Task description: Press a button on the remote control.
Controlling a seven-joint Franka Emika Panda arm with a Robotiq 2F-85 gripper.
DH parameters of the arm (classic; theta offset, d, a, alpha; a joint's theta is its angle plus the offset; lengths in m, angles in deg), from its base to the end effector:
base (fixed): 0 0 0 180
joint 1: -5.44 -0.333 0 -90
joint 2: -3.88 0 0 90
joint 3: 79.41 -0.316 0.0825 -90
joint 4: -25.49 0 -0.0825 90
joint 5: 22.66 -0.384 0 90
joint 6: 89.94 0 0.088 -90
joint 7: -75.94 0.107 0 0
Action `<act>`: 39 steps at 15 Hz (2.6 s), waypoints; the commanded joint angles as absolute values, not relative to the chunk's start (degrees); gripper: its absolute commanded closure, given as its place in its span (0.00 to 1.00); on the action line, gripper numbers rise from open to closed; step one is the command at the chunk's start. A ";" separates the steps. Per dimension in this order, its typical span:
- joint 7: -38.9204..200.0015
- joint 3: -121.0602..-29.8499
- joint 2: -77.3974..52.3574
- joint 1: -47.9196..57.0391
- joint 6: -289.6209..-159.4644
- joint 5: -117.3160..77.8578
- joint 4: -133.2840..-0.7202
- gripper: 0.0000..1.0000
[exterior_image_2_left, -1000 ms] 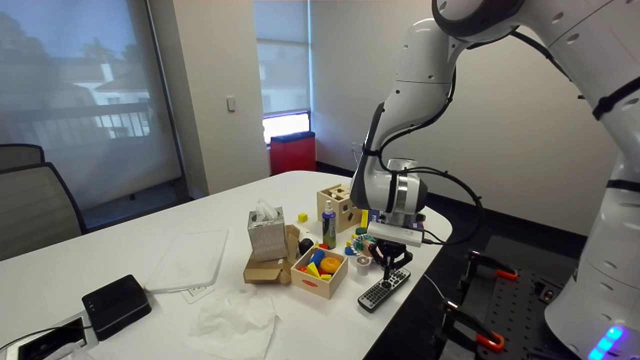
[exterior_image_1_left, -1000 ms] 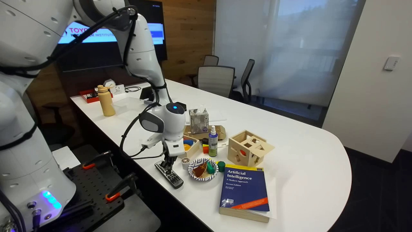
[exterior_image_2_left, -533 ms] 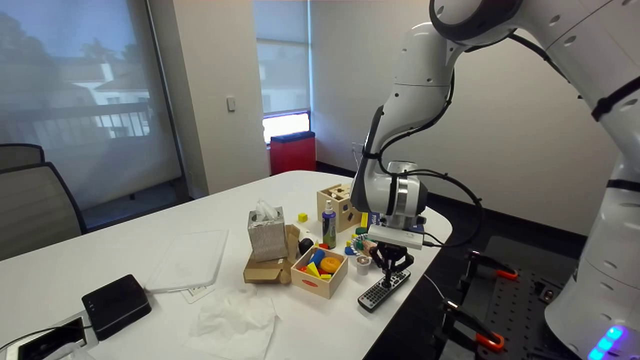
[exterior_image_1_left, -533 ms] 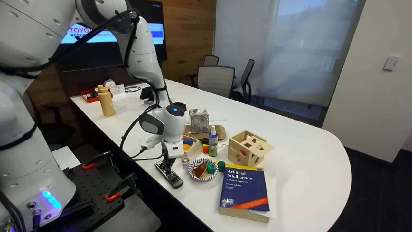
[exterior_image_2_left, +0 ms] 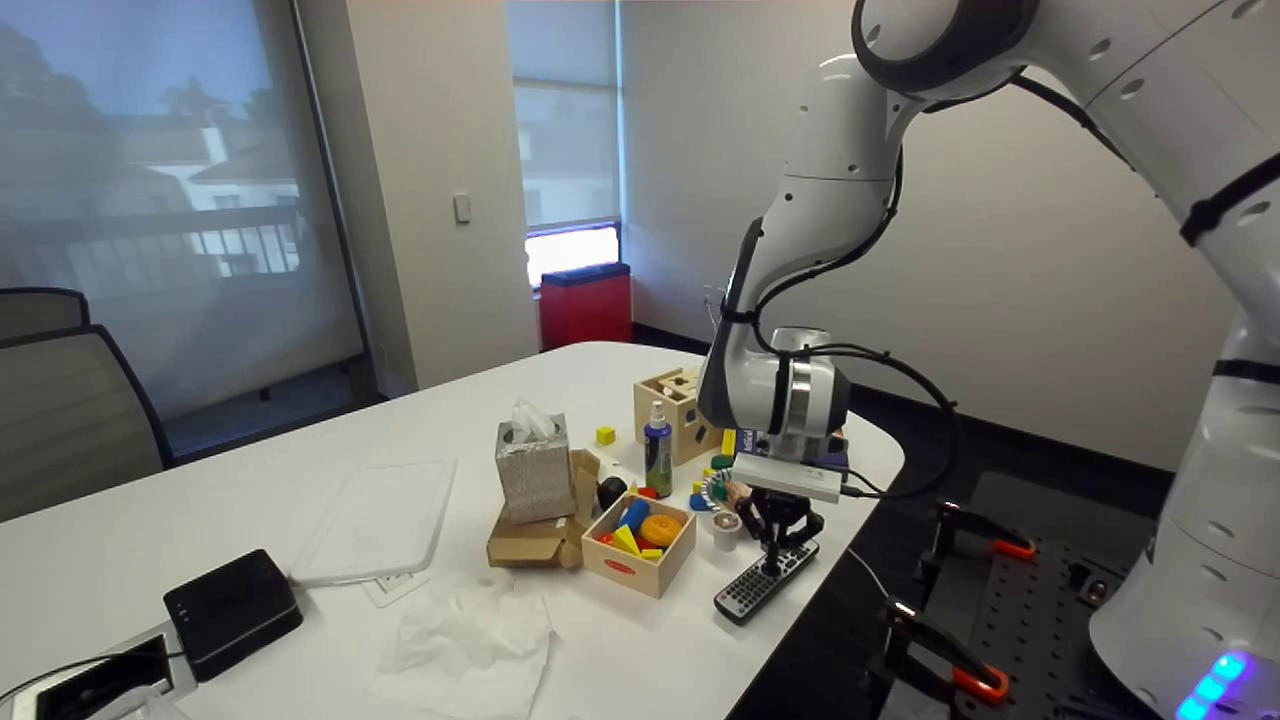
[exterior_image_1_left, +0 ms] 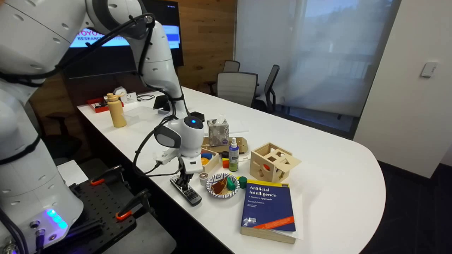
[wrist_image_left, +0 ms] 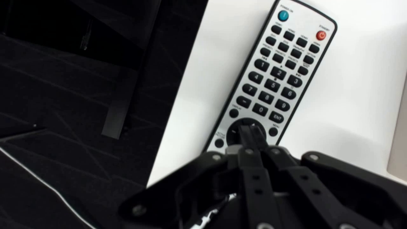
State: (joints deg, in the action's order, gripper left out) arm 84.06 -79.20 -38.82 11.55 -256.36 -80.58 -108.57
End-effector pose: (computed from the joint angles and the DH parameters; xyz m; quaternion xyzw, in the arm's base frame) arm 0.4099 -0.0973 0.0080 -0.8046 0.5844 0.0794 0.0685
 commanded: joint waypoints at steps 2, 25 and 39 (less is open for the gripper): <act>85.53 -78.66 -41.00 11.38 -254.13 -79.71 -106.78 1.00; 89.17 -75.73 -29.03 7.53 -252.85 -72.44 -111.75 1.00; 107.28 -69.82 -11.09 2.46 -252.24 -49.52 -119.63 0.00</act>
State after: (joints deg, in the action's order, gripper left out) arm 103.81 -70.76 -15.37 2.71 -254.01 -53.74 -117.58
